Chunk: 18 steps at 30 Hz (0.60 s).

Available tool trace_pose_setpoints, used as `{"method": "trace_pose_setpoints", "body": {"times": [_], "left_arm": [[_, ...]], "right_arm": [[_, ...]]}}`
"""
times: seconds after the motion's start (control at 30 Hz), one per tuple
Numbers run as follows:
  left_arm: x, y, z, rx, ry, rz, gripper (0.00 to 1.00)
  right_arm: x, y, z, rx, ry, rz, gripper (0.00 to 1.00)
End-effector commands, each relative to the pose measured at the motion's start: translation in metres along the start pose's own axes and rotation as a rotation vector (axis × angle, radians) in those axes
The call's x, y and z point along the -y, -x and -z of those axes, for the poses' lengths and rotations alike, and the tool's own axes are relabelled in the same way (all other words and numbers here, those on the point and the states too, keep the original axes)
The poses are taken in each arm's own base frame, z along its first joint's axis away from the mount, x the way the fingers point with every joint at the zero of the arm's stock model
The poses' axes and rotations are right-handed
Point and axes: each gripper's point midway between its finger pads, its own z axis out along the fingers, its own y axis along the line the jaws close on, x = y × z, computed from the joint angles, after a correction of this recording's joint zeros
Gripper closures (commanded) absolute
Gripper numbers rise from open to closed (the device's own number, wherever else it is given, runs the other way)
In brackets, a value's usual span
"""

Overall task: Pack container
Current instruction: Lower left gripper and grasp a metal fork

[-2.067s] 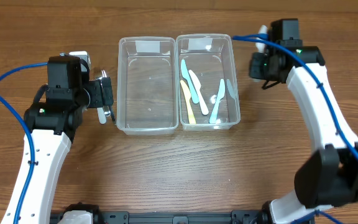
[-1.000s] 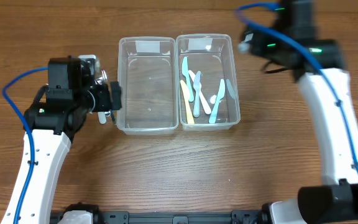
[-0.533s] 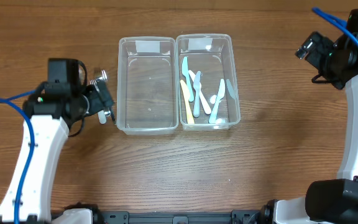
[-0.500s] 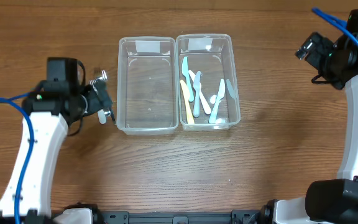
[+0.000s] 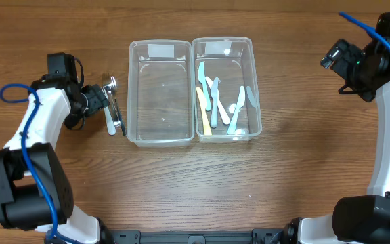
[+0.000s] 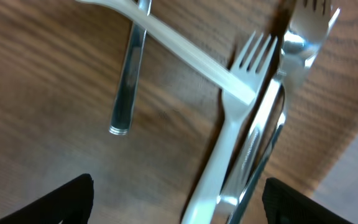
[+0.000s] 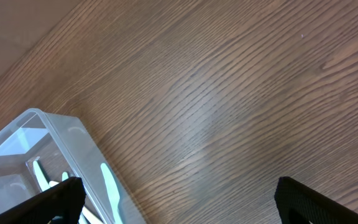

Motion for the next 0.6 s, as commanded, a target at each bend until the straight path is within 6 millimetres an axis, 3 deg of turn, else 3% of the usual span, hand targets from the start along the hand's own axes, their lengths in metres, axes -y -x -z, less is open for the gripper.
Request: {"method": "trace_pose_setpoints", "body": {"times": [0.0, 0.17, 0.37, 0.57], "left_arm": [[0.002, 0.023, -0.003, 0.058, -0.024, 0.105, 0.09], [-0.002, 0.041, -0.015, 0.108, -0.041, 0.283, 0.14], [-0.01, 0.038, -0.045, 0.068, -0.023, 0.504, 0.27], [-0.009, 0.041, -0.058, 0.068, -0.03, 0.538, 0.28]], "right_arm": [[0.001, -0.004, -0.001, -0.013, -0.006, -0.002, 0.0], [0.003, -0.008, -0.001, -0.031, -0.014, -0.002, 0.0], [0.008, -0.018, 0.0, -0.068, -0.032, -0.002, 0.0], [0.012, -0.027, 0.001, -0.107, -0.05, -0.003, 0.0]]}}
